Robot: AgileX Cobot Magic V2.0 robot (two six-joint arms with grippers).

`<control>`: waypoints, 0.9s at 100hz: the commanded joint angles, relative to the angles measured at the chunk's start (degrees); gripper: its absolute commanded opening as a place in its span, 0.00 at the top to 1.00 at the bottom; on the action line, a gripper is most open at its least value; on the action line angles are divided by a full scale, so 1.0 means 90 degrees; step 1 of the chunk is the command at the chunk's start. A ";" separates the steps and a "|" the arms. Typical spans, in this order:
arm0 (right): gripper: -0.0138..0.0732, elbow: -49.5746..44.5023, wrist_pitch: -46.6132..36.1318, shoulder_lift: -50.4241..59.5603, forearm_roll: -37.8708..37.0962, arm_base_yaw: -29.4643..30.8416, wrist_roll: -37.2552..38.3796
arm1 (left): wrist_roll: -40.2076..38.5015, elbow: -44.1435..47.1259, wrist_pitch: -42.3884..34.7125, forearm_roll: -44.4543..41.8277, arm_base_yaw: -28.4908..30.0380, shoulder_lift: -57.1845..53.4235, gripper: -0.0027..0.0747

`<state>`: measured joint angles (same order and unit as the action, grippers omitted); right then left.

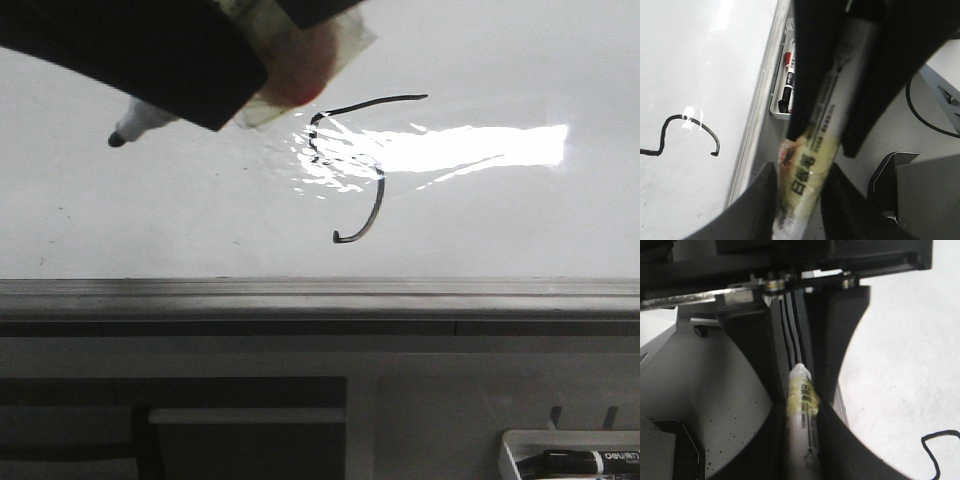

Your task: Write number 5 on whiteboard

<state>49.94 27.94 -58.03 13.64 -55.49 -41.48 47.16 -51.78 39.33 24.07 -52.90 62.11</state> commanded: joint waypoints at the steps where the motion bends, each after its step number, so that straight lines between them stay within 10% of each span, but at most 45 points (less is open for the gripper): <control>1: 0.89 0.0215 -0.0419 0.0087 0.0081 -0.0007 -0.0076 | -0.0009 -0.0221 -0.0464 0.0201 -0.0051 -0.0063 0.93; 35: 0.87 0.0215 -0.0360 0.0087 0.0260 -0.0007 -0.0076 | -0.0009 -0.0221 -0.0454 0.0201 -0.0051 0.0031 0.99; 63: 0.32 0.0215 -0.0353 0.0128 0.0260 0.0019 -0.0076 | -0.0009 -0.0221 -0.0311 0.0201 -0.0051 0.0046 0.99; 90: 0.29 0.0215 -0.0424 0.0852 0.0236 0.0371 -0.0076 | -0.0329 -0.0194 -0.0277 0.0201 -0.0024 0.0391 0.99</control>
<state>49.94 28.58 -53.63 14.96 -53.85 -41.48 46.80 -51.78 39.45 24.16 -53.23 65.45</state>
